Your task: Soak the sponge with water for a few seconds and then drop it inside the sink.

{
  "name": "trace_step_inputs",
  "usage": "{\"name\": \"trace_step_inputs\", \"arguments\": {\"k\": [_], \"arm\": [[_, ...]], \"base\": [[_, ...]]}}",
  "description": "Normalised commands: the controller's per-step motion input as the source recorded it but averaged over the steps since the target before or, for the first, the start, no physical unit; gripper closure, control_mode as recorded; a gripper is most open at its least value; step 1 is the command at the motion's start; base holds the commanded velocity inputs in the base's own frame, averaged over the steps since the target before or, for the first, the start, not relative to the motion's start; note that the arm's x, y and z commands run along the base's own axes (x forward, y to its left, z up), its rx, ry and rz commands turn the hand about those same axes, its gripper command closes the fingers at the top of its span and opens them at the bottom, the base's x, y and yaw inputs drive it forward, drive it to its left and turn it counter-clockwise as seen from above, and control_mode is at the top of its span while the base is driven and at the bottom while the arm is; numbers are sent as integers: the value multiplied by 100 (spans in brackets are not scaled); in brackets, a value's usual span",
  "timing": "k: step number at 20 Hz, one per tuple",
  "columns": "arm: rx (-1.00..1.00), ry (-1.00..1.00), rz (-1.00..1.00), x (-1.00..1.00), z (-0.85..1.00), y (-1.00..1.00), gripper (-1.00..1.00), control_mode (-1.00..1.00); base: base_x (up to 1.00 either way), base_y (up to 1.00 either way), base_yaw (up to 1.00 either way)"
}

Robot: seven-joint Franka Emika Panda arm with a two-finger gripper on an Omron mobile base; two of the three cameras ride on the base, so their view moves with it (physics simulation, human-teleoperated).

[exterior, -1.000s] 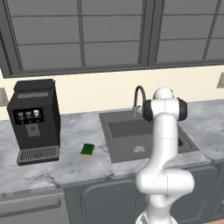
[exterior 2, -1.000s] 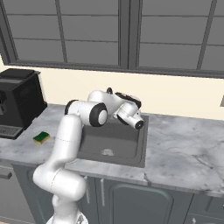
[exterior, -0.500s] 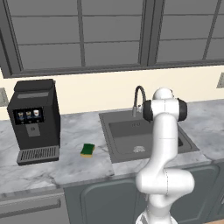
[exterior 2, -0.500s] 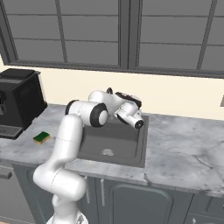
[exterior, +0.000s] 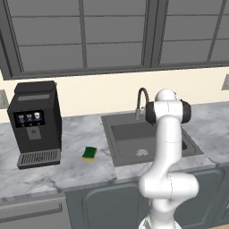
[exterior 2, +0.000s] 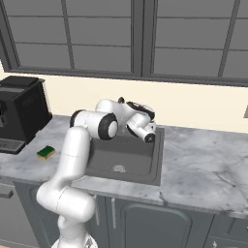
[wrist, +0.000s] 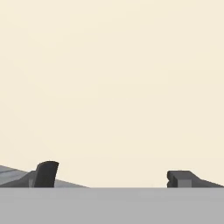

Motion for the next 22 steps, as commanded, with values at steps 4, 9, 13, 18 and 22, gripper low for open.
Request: {"name": "trace_step_inputs", "arguments": {"k": [4,9,13,18,22], "arm": [[0,0,0,8,0,-42,-100,-100],[0,0,0,9,-1,-45,-100,-100],[0,0,0,10,-11,-49,-100,-100],[0,0,0,13,-15,-55,-100,-100],[0,0,0,18,-12,-60,-100,-100]], "base": [[0,0,0],[0,0,0],[0,0,0],[0,0,0],[0,0,0]]}}
